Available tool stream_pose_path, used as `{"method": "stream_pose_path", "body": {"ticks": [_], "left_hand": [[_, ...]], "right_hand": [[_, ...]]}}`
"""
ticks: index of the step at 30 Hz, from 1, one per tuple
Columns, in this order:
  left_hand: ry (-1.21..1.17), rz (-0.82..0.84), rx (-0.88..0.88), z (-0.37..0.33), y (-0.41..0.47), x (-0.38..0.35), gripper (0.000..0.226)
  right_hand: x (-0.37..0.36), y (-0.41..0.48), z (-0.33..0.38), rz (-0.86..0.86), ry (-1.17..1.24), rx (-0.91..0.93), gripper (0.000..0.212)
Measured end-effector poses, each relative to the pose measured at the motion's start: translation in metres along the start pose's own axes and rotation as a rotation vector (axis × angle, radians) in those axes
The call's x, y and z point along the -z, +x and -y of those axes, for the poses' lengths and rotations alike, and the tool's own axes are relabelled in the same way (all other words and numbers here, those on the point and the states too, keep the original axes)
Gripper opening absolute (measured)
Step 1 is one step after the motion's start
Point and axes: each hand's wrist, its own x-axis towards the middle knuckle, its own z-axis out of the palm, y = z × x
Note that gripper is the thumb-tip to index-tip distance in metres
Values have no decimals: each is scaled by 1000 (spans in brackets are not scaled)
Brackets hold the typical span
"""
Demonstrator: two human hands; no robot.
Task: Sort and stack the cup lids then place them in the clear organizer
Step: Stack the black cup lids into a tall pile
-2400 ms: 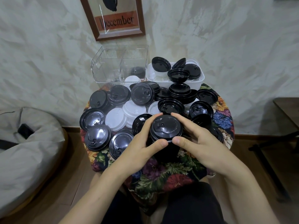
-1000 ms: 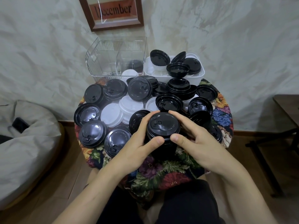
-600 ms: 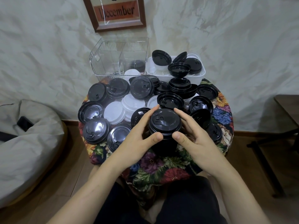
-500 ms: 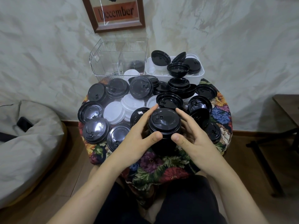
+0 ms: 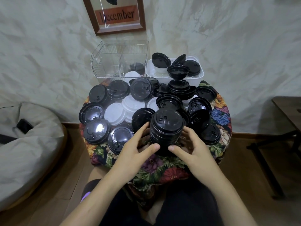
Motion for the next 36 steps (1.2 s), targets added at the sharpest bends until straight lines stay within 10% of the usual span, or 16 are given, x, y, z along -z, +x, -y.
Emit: {"method": "stream_pose_path", "body": {"ticks": [13, 36], "left_hand": [[-2, 11, -28, -13, 2, -3, 91], [-12, 24, -49, -19, 6, -2, 59]], "right_hand": [[-4, 0, 10, -6, -12, 29, 70], [7, 1, 27, -31, -154, 61, 77]]}}
